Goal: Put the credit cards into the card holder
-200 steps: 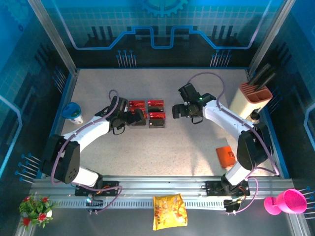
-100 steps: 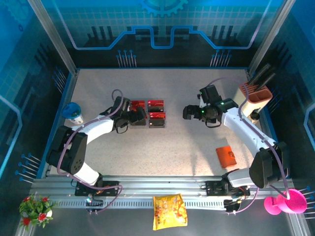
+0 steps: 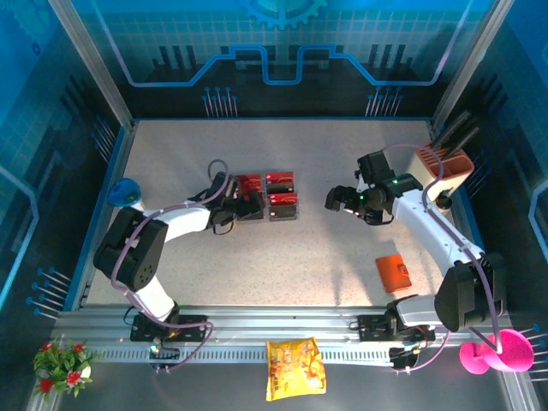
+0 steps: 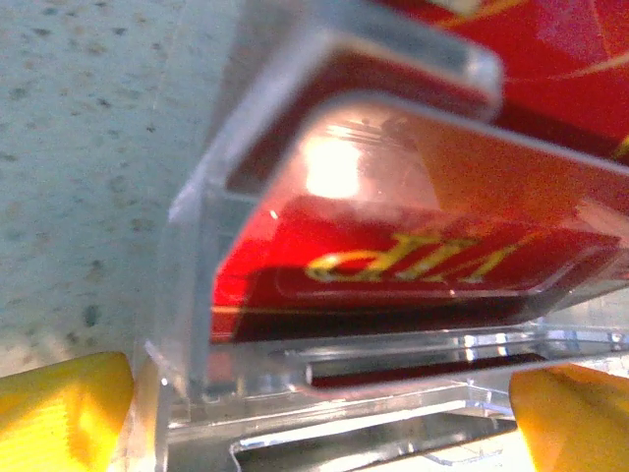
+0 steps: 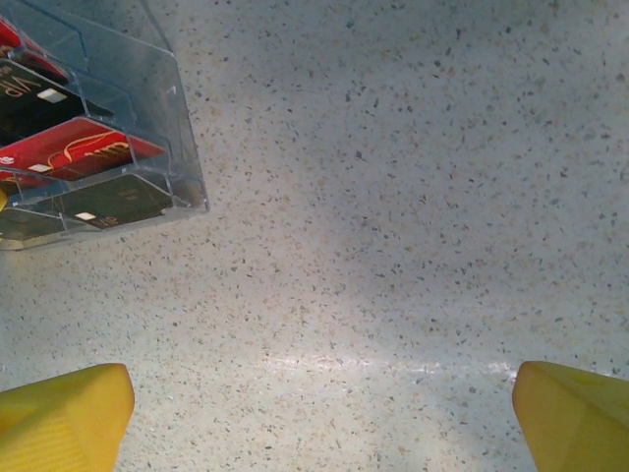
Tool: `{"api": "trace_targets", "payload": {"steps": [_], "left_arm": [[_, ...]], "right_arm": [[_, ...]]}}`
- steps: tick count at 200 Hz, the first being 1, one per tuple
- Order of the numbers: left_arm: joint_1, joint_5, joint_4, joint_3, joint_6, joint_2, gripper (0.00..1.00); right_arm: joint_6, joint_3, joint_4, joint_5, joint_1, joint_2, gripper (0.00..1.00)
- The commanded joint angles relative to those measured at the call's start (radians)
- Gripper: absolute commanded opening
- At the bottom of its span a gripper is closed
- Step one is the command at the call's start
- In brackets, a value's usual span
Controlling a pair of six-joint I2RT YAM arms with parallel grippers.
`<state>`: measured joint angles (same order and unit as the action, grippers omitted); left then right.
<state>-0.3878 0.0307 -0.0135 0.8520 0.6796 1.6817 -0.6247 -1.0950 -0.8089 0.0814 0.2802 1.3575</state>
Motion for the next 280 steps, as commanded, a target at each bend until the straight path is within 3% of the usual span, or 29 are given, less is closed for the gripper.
{"api": "trace_targets", "payload": {"steps": [1,63,92,149,207,280], "left_arm": [[-0.03,0.0,-0.045,0.069,0.03,0.043,0.99],[-0.057,0.022,-0.007,0.171,0.005,0.11,0.99],[-0.048,0.006,0.082,0.146,-0.023,0.036,0.99],[-0.033,-0.089,0.217,0.067,0.021,-0.153,0.99],[-0.04,-0.093,0.233,0.069,0.077,-0.216,0.99],[-0.063,-0.133,0.316,0.141,0.049,-0.231,0.99]], "right_arm": [[-0.051,0.025,-0.03,0.021,-0.024,-0.021,1.0],[-0.092,0.045,-0.065,-0.02,-0.043,-0.011,1.0],[-0.145,0.06,-0.148,-0.109,-0.058,-0.035,1.0],[-0.261,0.104,-0.342,-0.29,-0.191,-0.048,1.0],[-0.332,0.239,-0.285,-0.271,-0.335,-0.045,1.0],[-0.3,0.309,-0.13,-0.191,-0.351,0.07,1.0]]}}
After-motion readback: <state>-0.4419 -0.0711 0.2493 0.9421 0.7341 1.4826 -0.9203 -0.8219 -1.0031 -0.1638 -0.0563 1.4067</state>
